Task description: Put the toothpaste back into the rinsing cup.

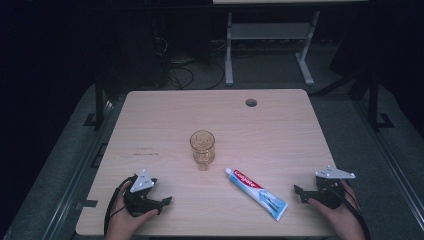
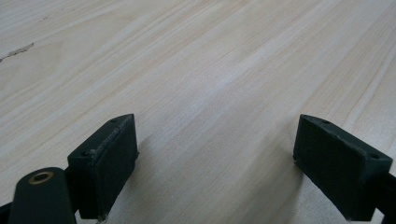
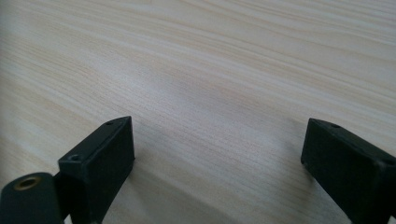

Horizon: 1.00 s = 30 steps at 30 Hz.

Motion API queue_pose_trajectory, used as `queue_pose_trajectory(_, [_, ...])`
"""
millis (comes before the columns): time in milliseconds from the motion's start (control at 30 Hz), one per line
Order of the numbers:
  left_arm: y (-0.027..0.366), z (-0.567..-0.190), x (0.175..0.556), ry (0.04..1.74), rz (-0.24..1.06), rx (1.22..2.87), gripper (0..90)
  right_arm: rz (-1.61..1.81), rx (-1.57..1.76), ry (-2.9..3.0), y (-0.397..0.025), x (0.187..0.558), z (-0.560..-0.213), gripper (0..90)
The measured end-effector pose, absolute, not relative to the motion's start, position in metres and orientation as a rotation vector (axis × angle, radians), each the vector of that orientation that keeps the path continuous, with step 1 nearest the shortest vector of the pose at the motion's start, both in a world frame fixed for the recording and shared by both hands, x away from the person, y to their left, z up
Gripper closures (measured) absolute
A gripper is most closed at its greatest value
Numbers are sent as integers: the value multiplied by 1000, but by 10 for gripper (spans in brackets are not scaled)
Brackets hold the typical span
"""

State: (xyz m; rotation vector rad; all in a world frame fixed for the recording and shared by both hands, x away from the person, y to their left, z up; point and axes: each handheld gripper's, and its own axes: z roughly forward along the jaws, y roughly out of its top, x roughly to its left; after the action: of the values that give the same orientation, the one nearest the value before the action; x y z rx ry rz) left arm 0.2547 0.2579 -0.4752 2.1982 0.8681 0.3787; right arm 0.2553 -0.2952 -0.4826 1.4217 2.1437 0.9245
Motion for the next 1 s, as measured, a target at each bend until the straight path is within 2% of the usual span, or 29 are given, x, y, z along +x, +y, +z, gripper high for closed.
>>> queue_pose_trajectory(333, [257, -475, 255, 876, 382, 2196, 128, 925, 1420, 2146, -295, 255, -482, 90])
queue_pose_trajectory(467, [257, -475, 255, 874, 383, 2198, 130, 941, 1407, 2144, -296, 253, -482, 158])
queue_pose_trajectory(600, [258, -475, 255, 874, 382, 2198, 131, 934, 1398, 2173, -295, 252, -478, 290])
queue_pose_trajectory(633, [258, -475, 255, 874, 382, 2198, 131, 934, 1398, 2173, -295, 252, -478, 290])
queue_pose_trajectory(667, [258, -475, 254, 874, 382, 2196, 131, 962, 1413, 2180, -296, 252, -476, 360])
queue_pose_trajectory(800, [258, -475, 254, 874, 383, 2197, 132, 1012, 1434, 2195, -296, 251, -472, 500])
queue_pose_trajectory(833, [258, -475, 254, 876, 382, 2196, 132, 1026, 1422, 2199, -295, 250, -469, 566])
queue_pose_trajectory(1000, [258, -475, 253, 875, 381, 2197, 132, 1151, 1405, 2220, -291, 243, -460, 767])
